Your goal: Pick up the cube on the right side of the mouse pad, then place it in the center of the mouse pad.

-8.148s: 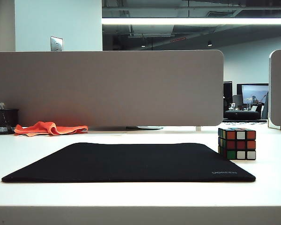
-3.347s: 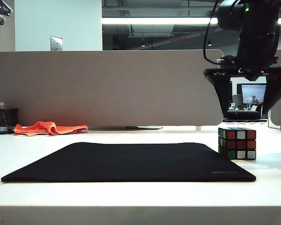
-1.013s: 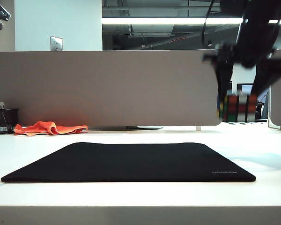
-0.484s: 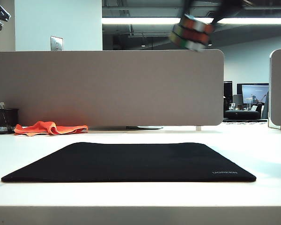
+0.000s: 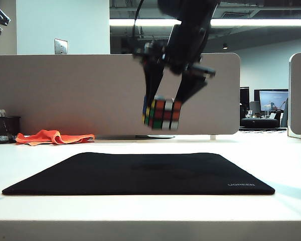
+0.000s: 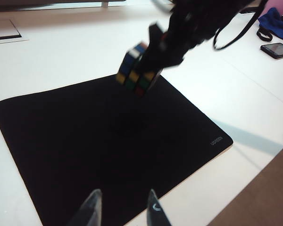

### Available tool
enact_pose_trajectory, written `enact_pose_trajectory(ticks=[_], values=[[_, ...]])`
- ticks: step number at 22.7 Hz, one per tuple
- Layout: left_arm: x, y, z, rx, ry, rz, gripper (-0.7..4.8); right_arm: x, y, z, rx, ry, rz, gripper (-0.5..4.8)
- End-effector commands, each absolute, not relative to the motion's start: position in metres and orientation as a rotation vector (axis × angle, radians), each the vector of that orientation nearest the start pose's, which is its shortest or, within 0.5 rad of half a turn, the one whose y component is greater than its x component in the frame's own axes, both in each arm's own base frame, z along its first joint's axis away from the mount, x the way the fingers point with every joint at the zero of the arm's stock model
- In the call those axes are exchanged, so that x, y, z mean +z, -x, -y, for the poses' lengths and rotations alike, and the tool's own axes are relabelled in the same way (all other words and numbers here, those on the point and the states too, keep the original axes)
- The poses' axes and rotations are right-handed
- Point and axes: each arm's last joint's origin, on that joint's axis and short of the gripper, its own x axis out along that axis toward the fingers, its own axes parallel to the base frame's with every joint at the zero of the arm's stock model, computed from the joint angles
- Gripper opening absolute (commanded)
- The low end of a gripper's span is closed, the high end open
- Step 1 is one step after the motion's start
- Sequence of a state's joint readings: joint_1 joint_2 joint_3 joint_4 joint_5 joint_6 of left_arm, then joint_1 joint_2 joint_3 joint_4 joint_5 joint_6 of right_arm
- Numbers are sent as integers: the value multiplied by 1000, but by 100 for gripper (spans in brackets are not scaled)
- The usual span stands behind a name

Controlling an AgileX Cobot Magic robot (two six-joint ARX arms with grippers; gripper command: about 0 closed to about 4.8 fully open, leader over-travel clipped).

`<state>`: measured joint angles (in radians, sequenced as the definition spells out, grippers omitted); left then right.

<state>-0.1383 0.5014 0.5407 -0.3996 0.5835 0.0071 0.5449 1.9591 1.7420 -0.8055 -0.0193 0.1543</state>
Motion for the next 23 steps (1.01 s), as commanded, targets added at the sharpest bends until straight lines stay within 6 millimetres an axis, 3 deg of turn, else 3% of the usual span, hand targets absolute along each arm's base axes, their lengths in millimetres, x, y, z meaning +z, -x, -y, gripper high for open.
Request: enact_pose_trajectory(ticks=[1, 5, 9, 13, 17, 19, 23], values=[[269, -113, 32, -721, 71, -353, 121, 257, -361, -234, 459, 161, -1060, 274], [269, -113, 32, -721, 73, -360, 121, 236, -362, -246, 474, 190, -1104, 275], [269, -113, 32, -721, 73, -361, 121, 233, -360, -251, 490, 193, -1109, 426], [269, -113, 32, -721, 73, -361, 121, 237, -354, -248, 510, 188, -1157, 429], [269, -113, 32, -720, 73, -361, 121, 284, -344, -229, 507, 167, -1046, 313], [269, -113, 32, -720, 72, -358, 121, 315, -336, -211, 446, 215, -944, 155], [269, -113, 32, -720, 72, -359, 120, 352, -323, -177, 312, 279, -852, 18]])
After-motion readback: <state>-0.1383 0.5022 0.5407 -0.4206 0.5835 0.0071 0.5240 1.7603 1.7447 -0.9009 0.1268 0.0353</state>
